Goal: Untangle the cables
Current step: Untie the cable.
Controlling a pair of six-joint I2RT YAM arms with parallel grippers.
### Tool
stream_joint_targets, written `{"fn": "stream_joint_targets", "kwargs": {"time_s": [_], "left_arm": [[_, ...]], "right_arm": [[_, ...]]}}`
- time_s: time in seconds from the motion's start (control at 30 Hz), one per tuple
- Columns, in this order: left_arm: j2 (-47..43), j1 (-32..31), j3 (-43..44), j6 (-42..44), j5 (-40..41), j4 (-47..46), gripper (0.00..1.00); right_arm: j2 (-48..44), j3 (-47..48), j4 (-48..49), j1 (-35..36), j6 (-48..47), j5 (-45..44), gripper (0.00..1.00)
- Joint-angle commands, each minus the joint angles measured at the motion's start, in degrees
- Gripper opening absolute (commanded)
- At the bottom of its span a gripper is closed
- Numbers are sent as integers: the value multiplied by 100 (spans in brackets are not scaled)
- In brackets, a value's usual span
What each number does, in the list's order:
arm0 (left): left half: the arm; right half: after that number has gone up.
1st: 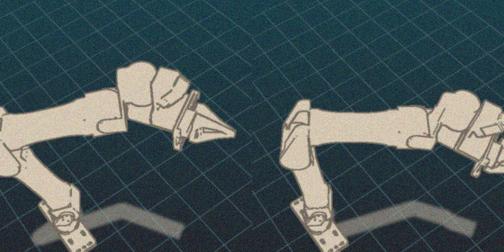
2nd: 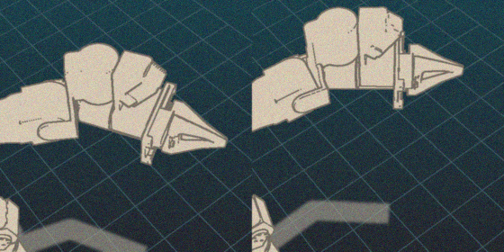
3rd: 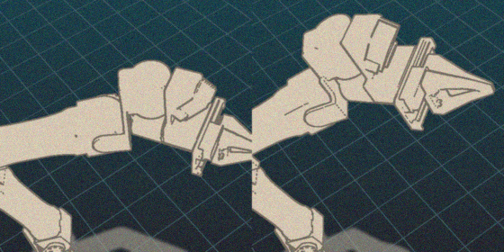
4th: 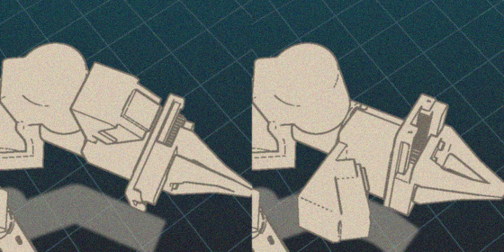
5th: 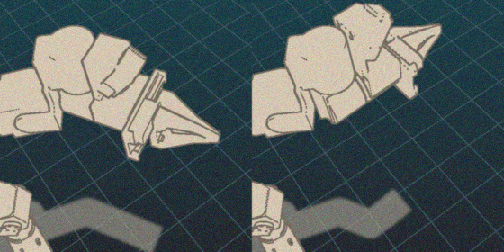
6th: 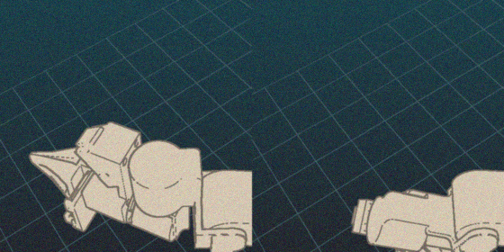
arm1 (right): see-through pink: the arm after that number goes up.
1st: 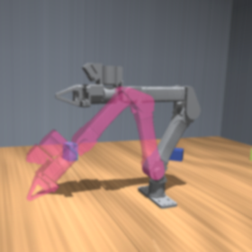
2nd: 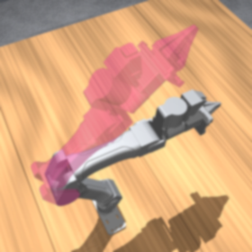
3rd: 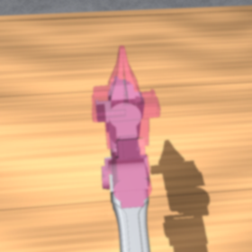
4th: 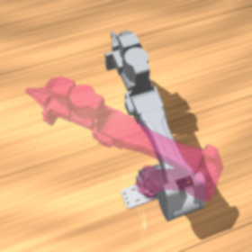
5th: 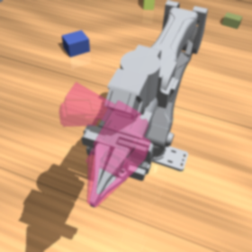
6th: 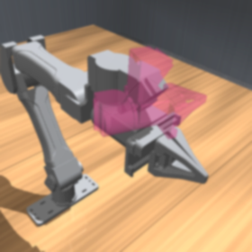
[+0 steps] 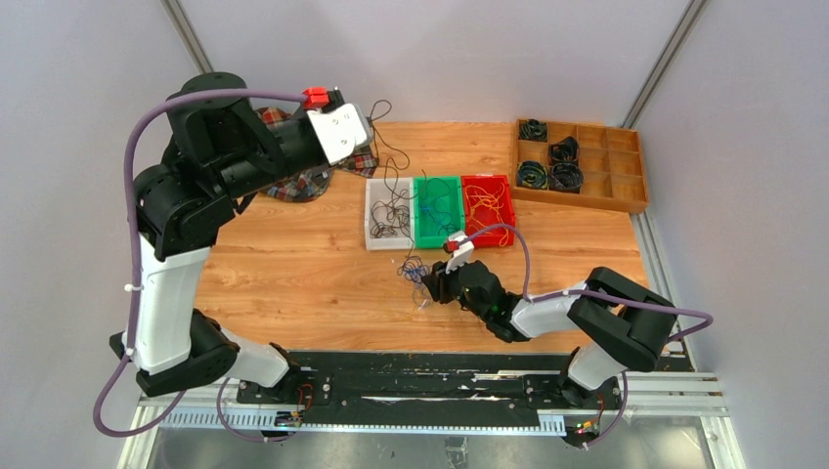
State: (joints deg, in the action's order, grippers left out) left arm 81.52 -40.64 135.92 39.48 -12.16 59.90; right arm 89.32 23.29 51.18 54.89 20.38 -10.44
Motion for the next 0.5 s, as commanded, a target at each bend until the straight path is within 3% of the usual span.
{"fn": "stream_joint_targets", "kwargs": {"time_s": [0.0,0.3,0.47], "left_arm": [[-23,-31,192,74,396,-650,0],[-293,-31,-167,67,665,-2535,0],[-496,-31,-533,-354,906,-3652,0]], "right_arm": [[87,-143,177,35,88,-178,33],[-31,-224,-80,31,92,-176,42],[-319,-295,-438,33,53,-188,44]]}}
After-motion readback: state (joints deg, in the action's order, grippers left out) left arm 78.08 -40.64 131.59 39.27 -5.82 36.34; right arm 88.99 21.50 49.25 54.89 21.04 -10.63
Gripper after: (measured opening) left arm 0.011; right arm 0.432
